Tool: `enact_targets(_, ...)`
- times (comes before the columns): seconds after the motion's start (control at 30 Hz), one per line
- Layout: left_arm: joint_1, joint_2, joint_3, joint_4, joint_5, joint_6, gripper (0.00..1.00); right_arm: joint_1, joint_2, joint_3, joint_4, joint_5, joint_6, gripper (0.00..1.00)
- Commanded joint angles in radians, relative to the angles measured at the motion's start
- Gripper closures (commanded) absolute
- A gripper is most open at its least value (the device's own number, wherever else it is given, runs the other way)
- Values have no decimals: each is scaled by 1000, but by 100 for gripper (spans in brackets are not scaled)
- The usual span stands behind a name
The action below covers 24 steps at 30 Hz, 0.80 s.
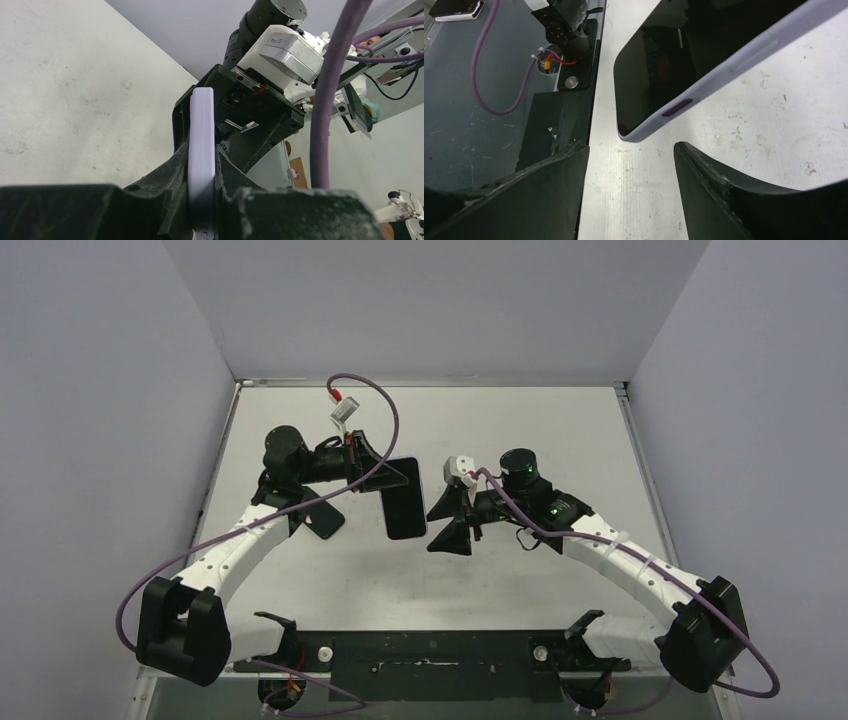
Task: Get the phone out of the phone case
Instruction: Remove the phone case from the phone.
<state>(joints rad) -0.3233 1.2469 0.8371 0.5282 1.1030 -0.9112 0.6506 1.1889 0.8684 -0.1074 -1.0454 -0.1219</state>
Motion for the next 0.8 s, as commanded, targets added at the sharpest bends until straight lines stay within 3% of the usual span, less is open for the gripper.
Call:
enact_targets(0.0, -15, -13, 67, 116, 46, -22, 100, 28, 22, 69, 77, -57, -52, 38)
enact_targets(0.27, -28, -17, 79, 121, 71, -27, 100, 65, 85, 125, 11, -67, -109, 55)
enact_targets(0.57, -36, -4, 82, 111, 100, -66, 100, 92, 80, 127, -9, -62, -175, 90)
enact_targets(0.77, -42, 11, 84, 110, 112, -112, 100, 111, 69, 135, -30, -49, -251, 96)
